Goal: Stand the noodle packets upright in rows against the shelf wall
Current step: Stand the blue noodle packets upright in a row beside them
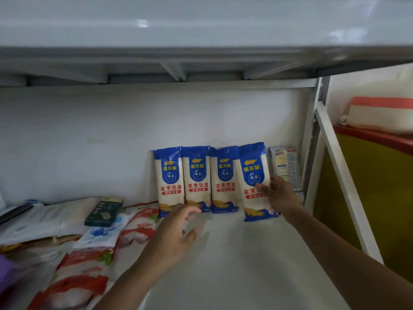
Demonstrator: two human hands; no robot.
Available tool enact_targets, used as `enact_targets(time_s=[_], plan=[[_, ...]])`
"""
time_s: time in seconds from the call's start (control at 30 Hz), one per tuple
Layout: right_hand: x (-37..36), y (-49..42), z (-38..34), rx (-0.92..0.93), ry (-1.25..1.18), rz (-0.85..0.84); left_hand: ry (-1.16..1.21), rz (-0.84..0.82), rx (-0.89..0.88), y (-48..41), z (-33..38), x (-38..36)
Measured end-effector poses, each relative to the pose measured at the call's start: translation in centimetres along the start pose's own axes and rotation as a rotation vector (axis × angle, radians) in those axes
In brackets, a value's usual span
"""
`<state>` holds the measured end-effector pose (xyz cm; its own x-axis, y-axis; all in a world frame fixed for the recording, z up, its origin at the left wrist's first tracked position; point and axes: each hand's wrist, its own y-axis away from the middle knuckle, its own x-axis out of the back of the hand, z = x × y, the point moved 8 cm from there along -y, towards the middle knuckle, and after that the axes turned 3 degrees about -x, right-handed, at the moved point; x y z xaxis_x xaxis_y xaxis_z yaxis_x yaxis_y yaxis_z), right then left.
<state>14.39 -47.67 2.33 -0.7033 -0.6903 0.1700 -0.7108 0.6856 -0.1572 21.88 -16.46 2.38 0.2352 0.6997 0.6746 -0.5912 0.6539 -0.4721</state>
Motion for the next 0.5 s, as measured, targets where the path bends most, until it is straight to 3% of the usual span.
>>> enact_targets(time_s=[0.23, 0.5], plan=[[-0.3, -4.7, 4.0, -0.015, -0.118, 0.147, -0.053, -0.048, 0.016, 0.2, -0.8, -0.8], [-0.4, -8.6, 7.1, -0.048, -0.129, 0.102, -0.141, -0.163, -0.033, 0.4, 0.0, -1.9]])
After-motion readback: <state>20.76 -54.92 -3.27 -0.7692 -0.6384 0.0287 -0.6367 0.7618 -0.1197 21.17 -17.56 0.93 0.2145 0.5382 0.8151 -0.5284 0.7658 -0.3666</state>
